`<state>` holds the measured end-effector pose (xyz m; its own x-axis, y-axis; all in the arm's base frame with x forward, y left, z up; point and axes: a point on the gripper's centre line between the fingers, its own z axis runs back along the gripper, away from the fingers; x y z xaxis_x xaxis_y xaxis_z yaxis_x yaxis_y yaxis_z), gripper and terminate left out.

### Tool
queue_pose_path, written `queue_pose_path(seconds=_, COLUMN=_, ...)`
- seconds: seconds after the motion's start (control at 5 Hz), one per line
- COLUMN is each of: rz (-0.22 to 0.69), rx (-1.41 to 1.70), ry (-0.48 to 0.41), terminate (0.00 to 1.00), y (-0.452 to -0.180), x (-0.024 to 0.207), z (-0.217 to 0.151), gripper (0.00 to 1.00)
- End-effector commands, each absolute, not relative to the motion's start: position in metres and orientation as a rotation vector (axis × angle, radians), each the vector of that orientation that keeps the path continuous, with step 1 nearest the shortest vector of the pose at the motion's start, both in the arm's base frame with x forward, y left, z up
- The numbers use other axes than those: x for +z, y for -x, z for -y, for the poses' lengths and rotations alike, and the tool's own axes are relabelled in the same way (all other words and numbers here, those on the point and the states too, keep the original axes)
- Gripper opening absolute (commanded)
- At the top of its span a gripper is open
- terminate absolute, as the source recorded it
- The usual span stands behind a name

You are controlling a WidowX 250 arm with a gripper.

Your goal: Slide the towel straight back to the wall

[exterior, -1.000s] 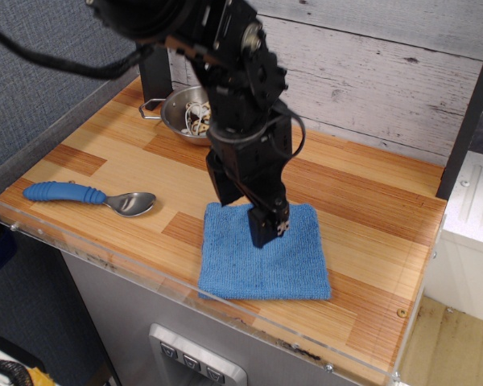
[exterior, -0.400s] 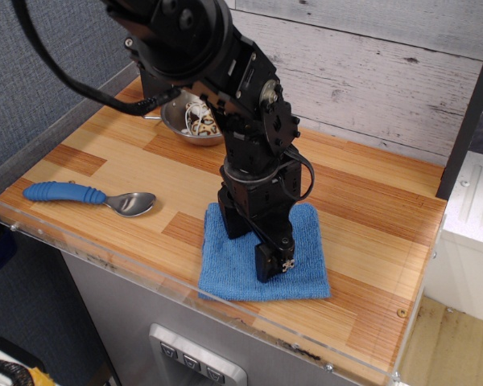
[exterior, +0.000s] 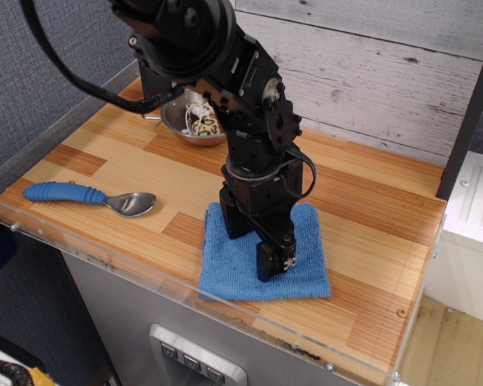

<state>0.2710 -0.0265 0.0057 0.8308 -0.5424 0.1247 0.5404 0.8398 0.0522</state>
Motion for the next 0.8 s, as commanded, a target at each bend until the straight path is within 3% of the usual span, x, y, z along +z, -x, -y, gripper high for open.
queue_pose_path(seconds=0.0, rz=0.128, rx=-0.567, ry=-0.027, terminate=0.0, y=-0.29, x=0.003, z=0.024, gripper=1.0)
queue_pose_path(seconds=0.6, rz=0.169, rx=-0.579, ry=-0.034, terminate=0.0, y=-0.365, x=0.004, z=0.056, gripper=1.0)
